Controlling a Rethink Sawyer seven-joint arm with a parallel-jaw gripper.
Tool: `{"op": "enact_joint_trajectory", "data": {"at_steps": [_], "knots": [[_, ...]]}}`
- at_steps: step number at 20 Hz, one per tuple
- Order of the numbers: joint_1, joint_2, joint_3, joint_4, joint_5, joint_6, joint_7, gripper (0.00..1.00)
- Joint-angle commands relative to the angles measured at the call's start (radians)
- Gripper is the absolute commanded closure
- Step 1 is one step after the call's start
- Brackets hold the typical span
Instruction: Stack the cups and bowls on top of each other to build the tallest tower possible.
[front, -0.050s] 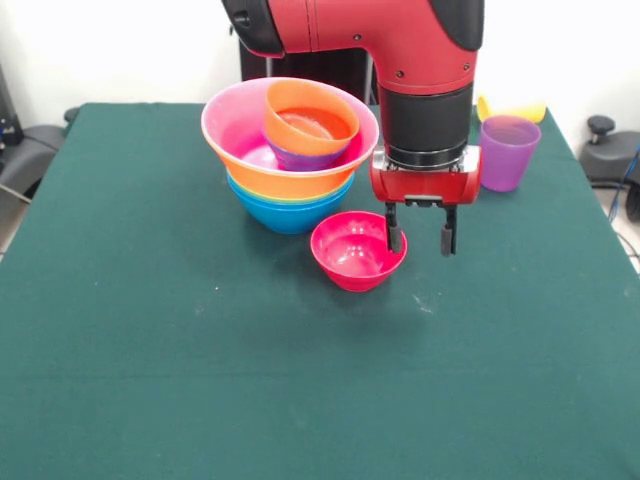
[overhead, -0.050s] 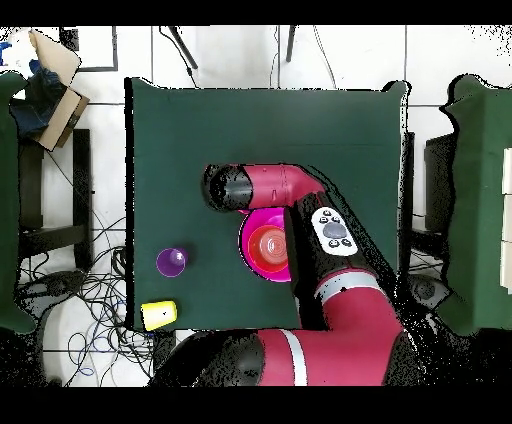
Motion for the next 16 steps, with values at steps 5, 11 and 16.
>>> {"op": "enact_joint_trajectory", "data": {"at_steps": [5,11,16], "knots": [[-0.029,-0.003,-0.002,0.105,-0.099,-0.057,-0.019,0.0],[-0.048,-0.002,0.01,0.113,-0.112,-0.063,-0.028,0.0],[-0.048,-0.005,0.01,0.123,-0.116,-0.068,-0.022,0.0]]}}
